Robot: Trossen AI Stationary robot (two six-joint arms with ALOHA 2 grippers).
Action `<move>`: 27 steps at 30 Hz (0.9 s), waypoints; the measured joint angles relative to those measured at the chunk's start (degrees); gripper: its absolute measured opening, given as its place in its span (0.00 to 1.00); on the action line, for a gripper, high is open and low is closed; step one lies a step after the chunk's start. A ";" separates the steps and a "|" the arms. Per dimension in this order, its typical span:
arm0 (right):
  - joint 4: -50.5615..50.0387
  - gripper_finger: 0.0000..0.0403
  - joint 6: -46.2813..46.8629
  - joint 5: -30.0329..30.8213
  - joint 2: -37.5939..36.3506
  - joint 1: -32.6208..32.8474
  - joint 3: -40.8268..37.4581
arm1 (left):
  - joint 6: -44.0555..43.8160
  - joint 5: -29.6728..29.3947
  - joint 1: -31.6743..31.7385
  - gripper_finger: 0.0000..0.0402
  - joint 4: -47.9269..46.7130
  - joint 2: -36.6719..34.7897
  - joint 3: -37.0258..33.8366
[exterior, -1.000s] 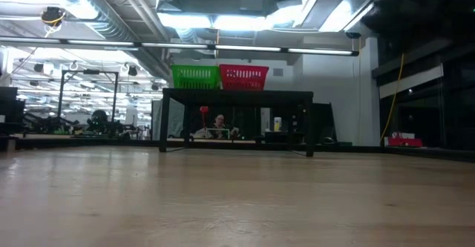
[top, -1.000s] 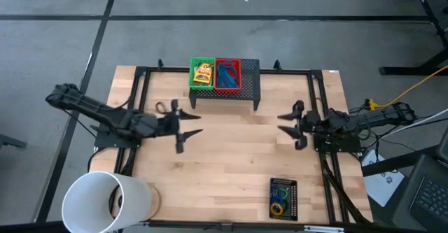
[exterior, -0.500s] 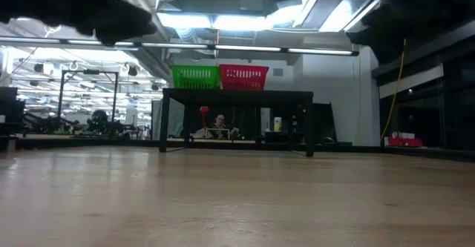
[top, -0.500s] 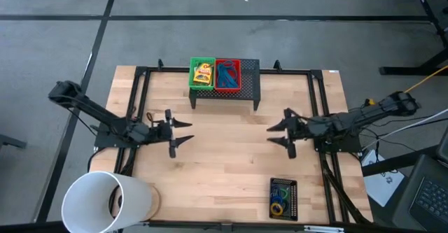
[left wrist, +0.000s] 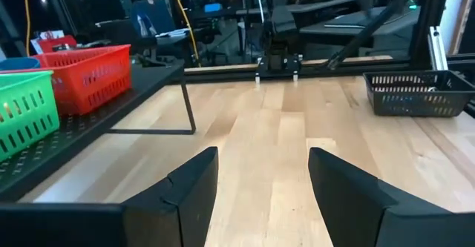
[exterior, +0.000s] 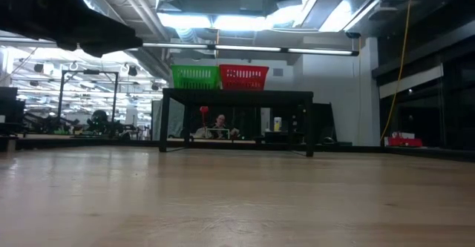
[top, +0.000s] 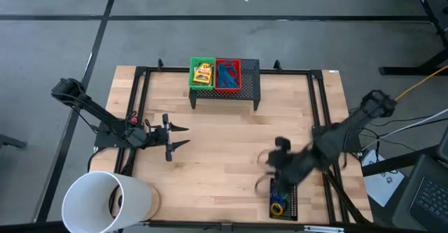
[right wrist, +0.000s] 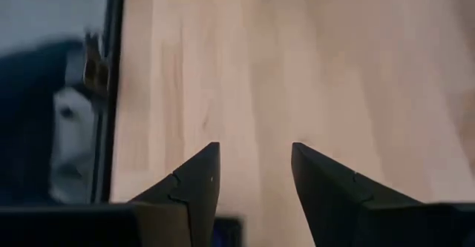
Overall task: Pick & Place Office Desk Supplies
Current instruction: Put the black bin on the shelf
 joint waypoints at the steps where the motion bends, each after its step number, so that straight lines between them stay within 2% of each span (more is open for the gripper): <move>1: -3.62 0.41 1.74 -0.03 3.27 1.39 3.44 | 0.25 0.00 -0.01 0.52 0.00 0.00 0.00; 7: -22.73 0.42 11.10 -3.18 21.01 7.90 21.68 | 2.52 1.17 0.01 0.52 2.02 0.00 0.02; 15: -25.42 0.47 22.87 -10.13 33.34 14.92 35.75 | 3.98 3.45 0.08 0.52 2.97 0.00 0.02; 20: -25.25 0.49 29.06 -11.02 35.70 16.87 38.89 | 3.92 3.48 0.07 0.52 3.02 0.00 0.02; 27: -24.59 0.49 32.61 -15.73 38.58 17.32 35.31 | 4.62 6.03 0.05 0.52 3.39 0.00 0.02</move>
